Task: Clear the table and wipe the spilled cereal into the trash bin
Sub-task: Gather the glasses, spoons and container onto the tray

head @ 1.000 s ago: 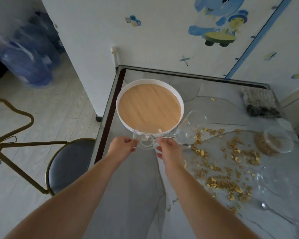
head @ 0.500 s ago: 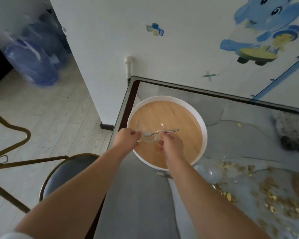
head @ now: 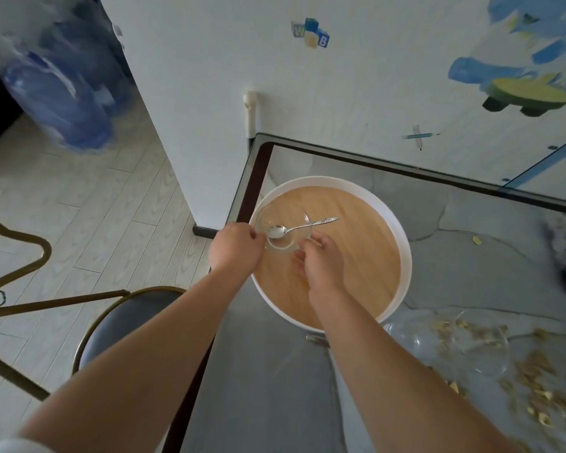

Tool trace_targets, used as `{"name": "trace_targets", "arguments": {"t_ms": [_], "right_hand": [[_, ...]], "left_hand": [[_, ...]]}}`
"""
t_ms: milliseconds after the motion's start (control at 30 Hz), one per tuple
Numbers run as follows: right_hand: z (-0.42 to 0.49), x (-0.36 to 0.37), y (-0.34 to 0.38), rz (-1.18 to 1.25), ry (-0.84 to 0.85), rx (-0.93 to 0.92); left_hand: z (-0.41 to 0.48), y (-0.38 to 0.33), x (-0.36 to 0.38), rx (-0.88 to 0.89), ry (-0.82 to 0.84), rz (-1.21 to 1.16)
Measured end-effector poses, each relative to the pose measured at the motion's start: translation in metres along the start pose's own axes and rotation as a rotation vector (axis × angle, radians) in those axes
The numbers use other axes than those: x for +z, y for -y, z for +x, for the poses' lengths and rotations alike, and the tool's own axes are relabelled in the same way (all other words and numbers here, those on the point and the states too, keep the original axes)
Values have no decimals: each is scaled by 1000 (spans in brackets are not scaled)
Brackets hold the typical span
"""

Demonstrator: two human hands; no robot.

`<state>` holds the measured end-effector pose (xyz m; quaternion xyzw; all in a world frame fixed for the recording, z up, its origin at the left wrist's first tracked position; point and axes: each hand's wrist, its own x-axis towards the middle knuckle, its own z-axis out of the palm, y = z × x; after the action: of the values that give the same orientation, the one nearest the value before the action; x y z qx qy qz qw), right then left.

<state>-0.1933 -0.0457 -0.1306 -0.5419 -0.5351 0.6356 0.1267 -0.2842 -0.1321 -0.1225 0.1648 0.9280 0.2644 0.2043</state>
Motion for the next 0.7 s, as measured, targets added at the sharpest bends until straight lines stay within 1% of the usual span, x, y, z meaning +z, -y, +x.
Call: {"name": "trace_targets", "arguments": {"t_ms": [100, 200, 267, 333, 400, 467, 633, 700], "right_hand": [[-2, -1, 1, -16, 17, 4], [-8, -6, 4, -26, 31, 8], [-13, -9, 6, -34, 38, 5], [-20, -14, 6, -30, 24, -4], [-28, -21, 6, -22, 16, 3], [-42, -30, 7, -20, 22, 6], [-87, -56, -4, -19, -15, -10], [-101, -68, -13, -29, -28, -21]], "left_hand": [[-1, 1, 3, -2, -30, -4], [-3, 1, 3, -45, -36, -40], [-5, 0, 2, -69, -84, -59], [-13, -5, -2, -62, -144, -79], [-26, -11, -7, -41, -166, -116], [-44, -19, -11, 0, -136, -158], [-103, -34, -9, 91, 11, -312], [-124, -36, -5, 130, 55, -324]]}}
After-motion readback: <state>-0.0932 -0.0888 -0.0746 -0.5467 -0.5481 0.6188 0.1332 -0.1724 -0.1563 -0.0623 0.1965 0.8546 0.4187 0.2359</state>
